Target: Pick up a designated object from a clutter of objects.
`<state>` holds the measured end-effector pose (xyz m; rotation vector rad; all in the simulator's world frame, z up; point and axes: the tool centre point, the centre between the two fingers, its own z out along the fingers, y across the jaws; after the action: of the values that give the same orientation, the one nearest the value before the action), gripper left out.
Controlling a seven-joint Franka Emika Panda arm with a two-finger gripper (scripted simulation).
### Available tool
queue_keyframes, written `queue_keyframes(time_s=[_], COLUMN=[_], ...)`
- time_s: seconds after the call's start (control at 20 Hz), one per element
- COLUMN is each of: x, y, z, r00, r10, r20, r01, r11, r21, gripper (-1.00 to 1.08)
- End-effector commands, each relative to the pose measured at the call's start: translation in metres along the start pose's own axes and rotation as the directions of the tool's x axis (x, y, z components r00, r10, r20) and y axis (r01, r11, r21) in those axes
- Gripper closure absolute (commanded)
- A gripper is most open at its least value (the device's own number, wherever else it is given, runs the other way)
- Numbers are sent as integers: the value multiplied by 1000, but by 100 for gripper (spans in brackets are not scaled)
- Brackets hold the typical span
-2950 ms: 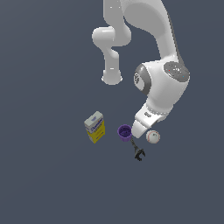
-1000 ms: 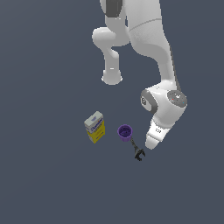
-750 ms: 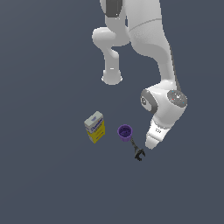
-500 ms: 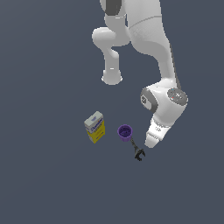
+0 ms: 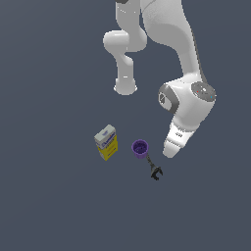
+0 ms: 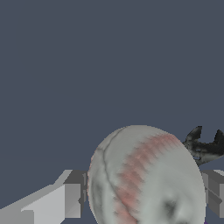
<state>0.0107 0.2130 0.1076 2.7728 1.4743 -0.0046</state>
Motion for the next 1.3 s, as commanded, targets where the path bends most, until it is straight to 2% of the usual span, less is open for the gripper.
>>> queue_keyframes(time_s=[0.0, 0.8, 1.25], x=[-4, -42, -55], y=[-1, -14, -17], z=[-22, -194, -260], r00=[1000, 1000, 1000], r10=[0, -2, -2], r20=[-2, -4, -4], r01=[0, 2, 2], r11=[1000, 1000, 1000], r21=[-2, 1, 1], gripper=[108, 108, 108])
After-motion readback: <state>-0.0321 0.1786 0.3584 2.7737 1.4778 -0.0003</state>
